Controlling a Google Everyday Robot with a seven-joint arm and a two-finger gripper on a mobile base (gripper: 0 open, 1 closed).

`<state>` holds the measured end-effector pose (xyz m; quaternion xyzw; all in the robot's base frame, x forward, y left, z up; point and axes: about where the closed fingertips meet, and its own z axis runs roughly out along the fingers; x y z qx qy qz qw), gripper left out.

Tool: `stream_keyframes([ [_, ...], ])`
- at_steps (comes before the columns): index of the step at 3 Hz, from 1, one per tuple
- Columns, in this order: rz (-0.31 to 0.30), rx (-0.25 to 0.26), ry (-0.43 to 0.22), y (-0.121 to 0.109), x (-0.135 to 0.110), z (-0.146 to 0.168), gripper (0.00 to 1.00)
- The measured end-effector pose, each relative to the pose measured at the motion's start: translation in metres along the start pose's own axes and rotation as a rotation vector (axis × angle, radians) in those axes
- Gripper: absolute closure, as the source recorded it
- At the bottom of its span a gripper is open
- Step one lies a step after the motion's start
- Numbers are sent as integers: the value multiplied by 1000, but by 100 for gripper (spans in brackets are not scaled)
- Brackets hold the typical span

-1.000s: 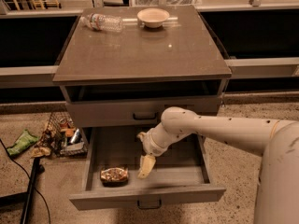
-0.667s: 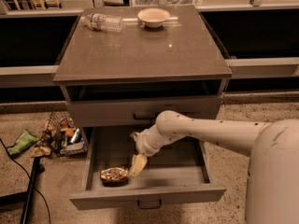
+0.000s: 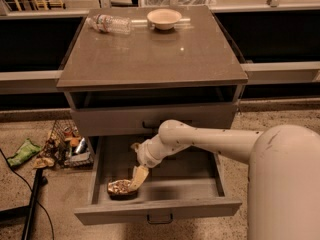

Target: Pick orange can from middle drawer and place on counter

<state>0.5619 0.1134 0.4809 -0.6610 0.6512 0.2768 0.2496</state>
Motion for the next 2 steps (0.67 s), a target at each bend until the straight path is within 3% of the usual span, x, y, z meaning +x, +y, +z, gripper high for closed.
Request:
stream_keyframes([
  [2, 30, -1, -55, -8, 24, 48, 0],
])
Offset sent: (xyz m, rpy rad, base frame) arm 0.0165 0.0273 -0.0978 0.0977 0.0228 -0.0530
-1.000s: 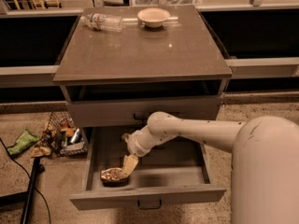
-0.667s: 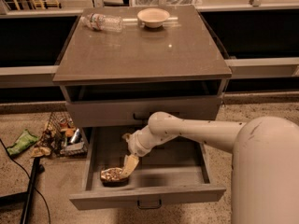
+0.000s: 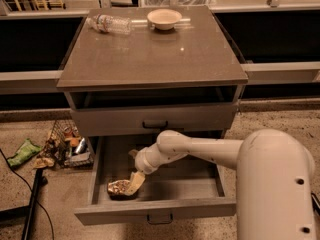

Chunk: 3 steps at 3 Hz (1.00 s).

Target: Pick orange can from middle drawer and place on counter

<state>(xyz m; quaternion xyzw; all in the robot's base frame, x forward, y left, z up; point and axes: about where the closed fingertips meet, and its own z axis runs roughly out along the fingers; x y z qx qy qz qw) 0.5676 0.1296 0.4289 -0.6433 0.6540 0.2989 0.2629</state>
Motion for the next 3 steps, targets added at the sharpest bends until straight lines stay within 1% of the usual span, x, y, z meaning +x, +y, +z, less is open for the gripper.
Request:
stream_keyframes([
  [1, -9, 8, -21, -3, 10, 28, 0],
  [2, -24, -4, -19, -2, 15, 55, 1],
  [3, -36, -7, -11, 3, 17, 72, 20],
])
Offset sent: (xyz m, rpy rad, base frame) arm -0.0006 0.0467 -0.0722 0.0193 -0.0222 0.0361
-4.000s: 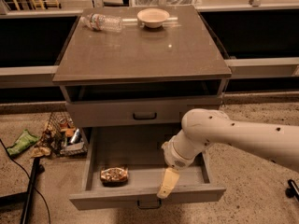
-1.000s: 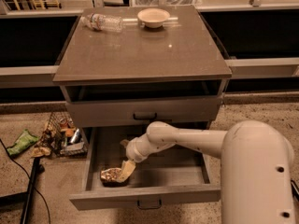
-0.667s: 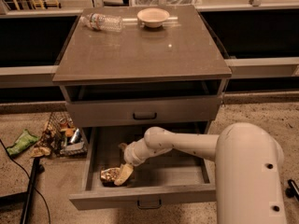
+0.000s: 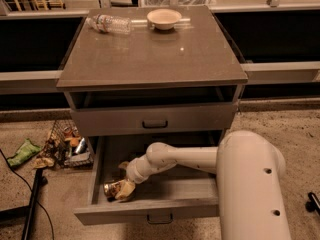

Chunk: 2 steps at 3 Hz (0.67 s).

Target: Pick orange can from middle drawer and place on counter

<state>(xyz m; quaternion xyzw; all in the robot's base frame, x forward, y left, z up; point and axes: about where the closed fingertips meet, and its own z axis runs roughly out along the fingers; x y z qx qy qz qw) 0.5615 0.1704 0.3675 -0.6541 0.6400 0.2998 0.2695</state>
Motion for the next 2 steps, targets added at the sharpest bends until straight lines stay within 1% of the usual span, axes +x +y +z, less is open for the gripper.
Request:
stream_keyframes([
  [1, -10, 34, 13, 2, -2, -4, 43],
  [2, -21, 75, 12, 5, -5, -20, 67],
])
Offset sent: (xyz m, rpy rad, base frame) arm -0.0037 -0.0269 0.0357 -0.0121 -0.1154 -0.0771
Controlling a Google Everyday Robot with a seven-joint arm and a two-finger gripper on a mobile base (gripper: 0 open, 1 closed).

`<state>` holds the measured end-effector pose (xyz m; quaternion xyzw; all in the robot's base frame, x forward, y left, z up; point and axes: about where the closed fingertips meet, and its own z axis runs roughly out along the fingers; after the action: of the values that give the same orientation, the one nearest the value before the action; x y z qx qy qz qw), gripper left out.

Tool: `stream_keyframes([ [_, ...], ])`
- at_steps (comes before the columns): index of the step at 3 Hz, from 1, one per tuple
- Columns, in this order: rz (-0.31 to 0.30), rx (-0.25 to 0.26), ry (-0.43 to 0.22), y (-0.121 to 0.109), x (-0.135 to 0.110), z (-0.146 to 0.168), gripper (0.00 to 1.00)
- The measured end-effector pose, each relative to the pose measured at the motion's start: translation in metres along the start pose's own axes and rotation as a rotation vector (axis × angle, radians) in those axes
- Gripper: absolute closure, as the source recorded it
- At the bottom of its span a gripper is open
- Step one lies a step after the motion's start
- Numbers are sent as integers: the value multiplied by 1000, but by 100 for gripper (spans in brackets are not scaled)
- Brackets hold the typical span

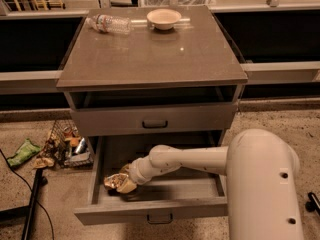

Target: Pick orange can from middle drawer and place on counter

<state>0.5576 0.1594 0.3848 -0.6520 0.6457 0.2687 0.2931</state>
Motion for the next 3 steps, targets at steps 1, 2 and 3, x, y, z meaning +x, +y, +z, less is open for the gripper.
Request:
stream_keyframes([
  [1, -6, 31, -46, 3, -3, -19, 90],
  [2, -24, 76, -102, 5, -7, -68, 100],
  [3, -25, 76, -102, 5, -7, -68, 100],
])
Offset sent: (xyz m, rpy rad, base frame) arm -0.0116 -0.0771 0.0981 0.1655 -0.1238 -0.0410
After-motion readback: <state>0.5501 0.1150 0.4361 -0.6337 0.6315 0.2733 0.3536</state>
